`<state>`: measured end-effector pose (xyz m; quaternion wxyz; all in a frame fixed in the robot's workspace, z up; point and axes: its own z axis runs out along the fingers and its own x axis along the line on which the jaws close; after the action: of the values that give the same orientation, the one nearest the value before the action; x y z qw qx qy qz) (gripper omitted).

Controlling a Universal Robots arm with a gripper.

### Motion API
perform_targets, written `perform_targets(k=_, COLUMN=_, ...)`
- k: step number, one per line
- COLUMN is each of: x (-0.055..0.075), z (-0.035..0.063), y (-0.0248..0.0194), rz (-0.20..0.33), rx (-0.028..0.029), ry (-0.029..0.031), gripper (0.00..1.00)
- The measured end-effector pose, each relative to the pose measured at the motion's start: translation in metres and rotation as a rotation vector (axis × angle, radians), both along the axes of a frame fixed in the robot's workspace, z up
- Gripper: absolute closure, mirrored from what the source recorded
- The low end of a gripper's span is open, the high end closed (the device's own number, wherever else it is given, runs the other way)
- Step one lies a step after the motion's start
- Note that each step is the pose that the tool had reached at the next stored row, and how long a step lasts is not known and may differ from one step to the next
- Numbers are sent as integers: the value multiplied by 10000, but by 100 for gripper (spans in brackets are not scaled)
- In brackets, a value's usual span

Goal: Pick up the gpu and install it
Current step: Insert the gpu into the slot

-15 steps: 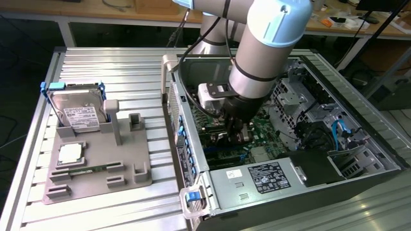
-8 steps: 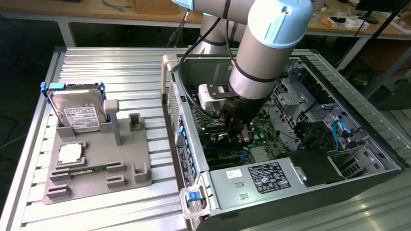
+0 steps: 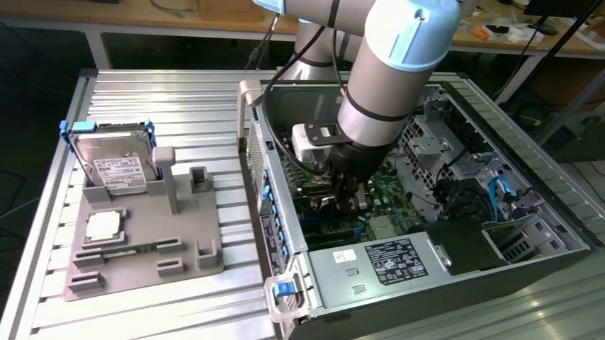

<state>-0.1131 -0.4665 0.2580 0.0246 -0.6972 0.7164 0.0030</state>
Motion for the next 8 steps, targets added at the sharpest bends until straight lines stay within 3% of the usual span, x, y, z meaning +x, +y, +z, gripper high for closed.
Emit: perform_targets(k=8, x=-3, z=-19, y=3, rz=0, rx=11, ry=1, gripper=73)
